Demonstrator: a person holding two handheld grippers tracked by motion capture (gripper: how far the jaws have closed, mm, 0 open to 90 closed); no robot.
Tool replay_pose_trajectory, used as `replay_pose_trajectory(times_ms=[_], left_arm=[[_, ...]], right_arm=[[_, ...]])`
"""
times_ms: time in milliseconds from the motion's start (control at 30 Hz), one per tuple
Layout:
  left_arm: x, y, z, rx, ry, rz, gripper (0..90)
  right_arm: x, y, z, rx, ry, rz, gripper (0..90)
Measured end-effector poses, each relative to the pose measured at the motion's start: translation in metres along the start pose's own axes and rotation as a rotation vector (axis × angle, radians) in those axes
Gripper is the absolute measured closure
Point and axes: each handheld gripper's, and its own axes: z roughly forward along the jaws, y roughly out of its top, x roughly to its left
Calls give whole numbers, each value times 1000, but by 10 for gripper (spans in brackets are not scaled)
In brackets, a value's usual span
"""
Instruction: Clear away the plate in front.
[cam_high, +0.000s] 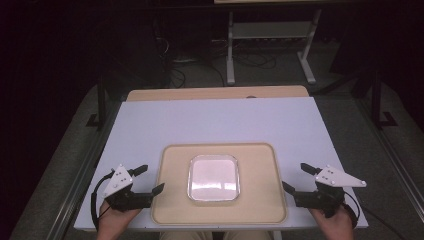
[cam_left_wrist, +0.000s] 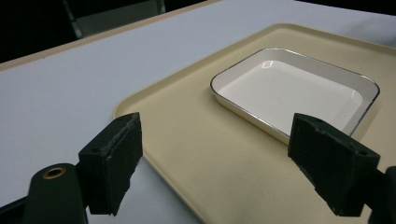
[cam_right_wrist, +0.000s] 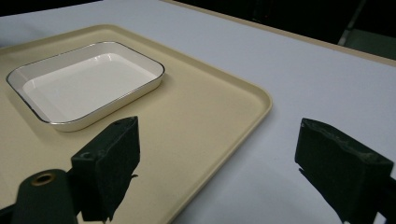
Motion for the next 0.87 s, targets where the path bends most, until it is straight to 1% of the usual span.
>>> replay_pose_trajectory(times_ms=[100, 167, 267, 367, 467, 600, 700, 867], left_arm=[[-3, -2, 1, 17, -7, 12, 160], [-4, -3, 2, 24, -16, 13, 160], [-5, -3, 2, 19, -16, 12, 159], [-6, -3, 1, 13, -11, 19, 158], [-6, -4, 1, 15, -15, 15, 158], [-6, -4, 1, 17, -16, 24, 158], [-6, -4, 1, 16, -18, 30, 158], [-6, -4, 2, 13, -23, 29, 158]], right_arm=[[1, 0, 0, -1, 6, -2, 132], [1, -1, 0, -3, 12, -2, 132], [1, -1, 0, -4, 16, 0, 132], [1, -2, 0, -7, 21, 1, 132], [2, -2, 0, -4, 28, -1, 132], [3, -1, 1, -5, 32, -6, 132], [4, -2, 2, -1, 46, -8, 132], [4, -1, 2, -3, 51, -10, 132]])
